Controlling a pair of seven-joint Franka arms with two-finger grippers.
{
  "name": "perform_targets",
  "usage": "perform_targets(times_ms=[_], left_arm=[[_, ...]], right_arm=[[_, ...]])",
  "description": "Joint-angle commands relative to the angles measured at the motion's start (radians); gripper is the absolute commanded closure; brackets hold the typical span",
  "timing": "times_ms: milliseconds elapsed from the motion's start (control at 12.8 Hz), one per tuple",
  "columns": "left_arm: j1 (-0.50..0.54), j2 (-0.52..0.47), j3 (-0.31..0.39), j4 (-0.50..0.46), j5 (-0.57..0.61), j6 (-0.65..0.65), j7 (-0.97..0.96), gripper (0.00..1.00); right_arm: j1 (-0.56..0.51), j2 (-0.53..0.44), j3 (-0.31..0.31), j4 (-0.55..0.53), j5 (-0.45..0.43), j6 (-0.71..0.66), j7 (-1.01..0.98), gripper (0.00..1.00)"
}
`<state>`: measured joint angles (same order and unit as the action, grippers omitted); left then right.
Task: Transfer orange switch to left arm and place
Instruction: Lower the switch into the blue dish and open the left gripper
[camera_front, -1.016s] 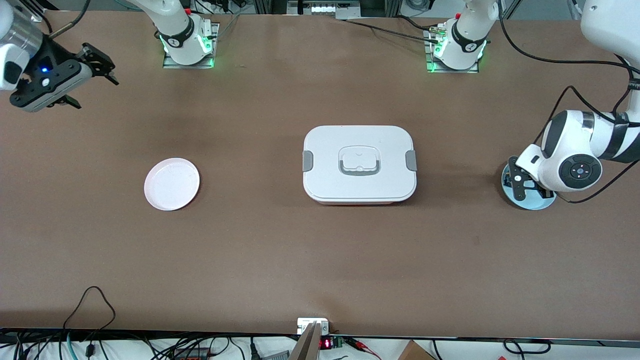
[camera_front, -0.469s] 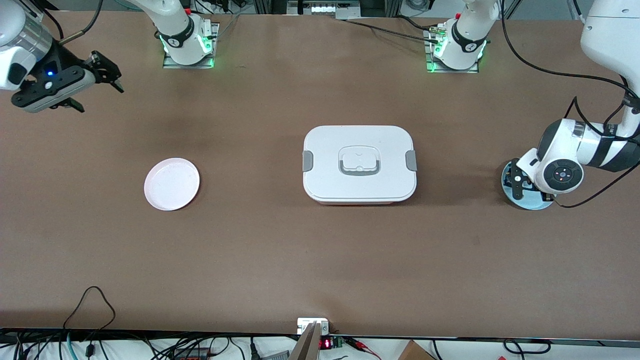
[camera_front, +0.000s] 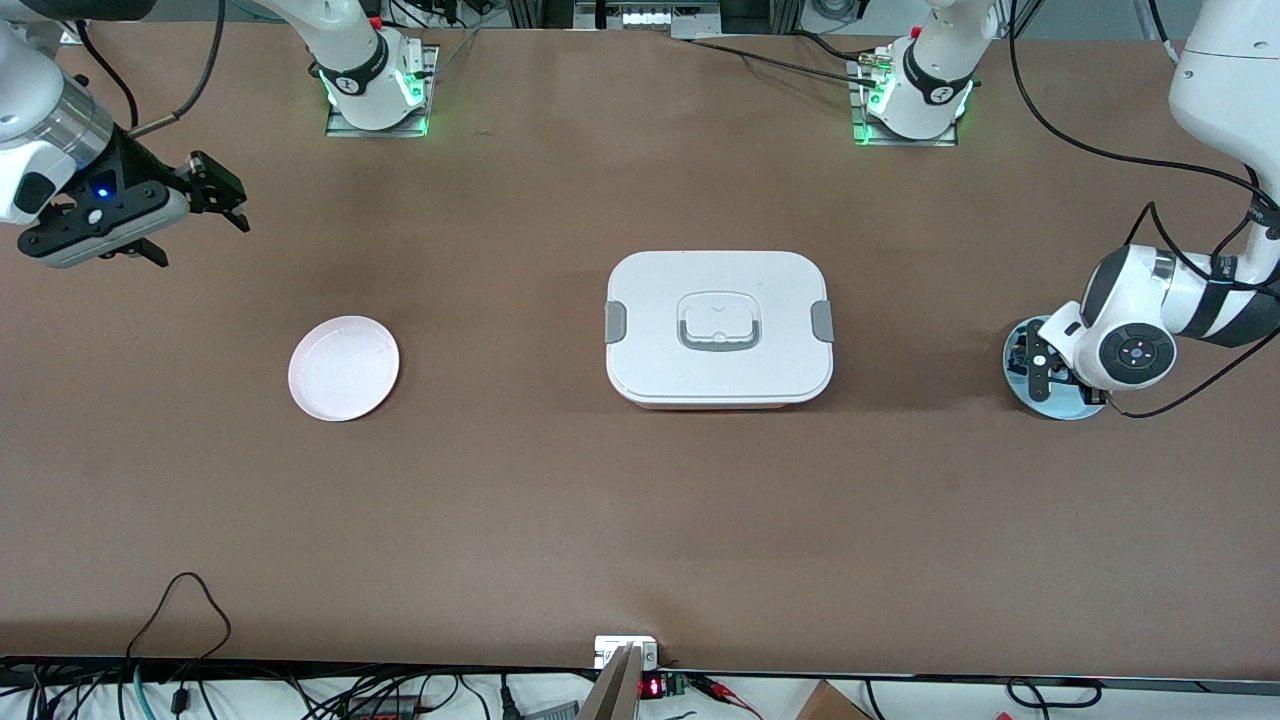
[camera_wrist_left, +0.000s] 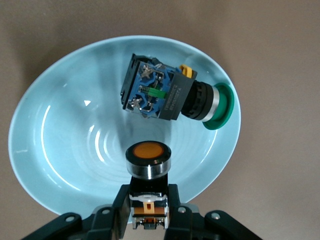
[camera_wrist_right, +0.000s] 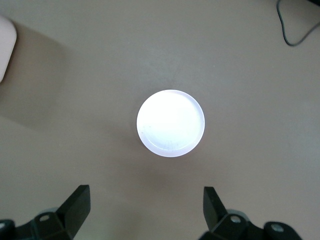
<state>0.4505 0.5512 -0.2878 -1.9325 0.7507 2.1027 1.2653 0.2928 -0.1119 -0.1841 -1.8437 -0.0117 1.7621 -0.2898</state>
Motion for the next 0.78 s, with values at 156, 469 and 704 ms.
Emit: perform_targets(times_ms=[156, 469, 704], left_arm=[[0.011, -0.002, -0.019, 0.018, 0.024, -0.009, 0.016, 0.00], [0.005, -0.050, -0.060, 0.111, -0.141, -0.192, -0.001, 0.00], [-0.007, -0.050, -0.111, 0.249, -0.267, -0.415, -0.122, 0.00]], right_arm=[[0.011, 0.015, 0.005, 0.031, -0.011, -0.019, 0.083, 0.00], [0.009, 0.064, 0.003, 0.098, -0.004, -0.007, 0.083, 0.00], [0.011, 0.095, 0.003, 0.139, -0.004, -0.019, 0.069, 0.00]])
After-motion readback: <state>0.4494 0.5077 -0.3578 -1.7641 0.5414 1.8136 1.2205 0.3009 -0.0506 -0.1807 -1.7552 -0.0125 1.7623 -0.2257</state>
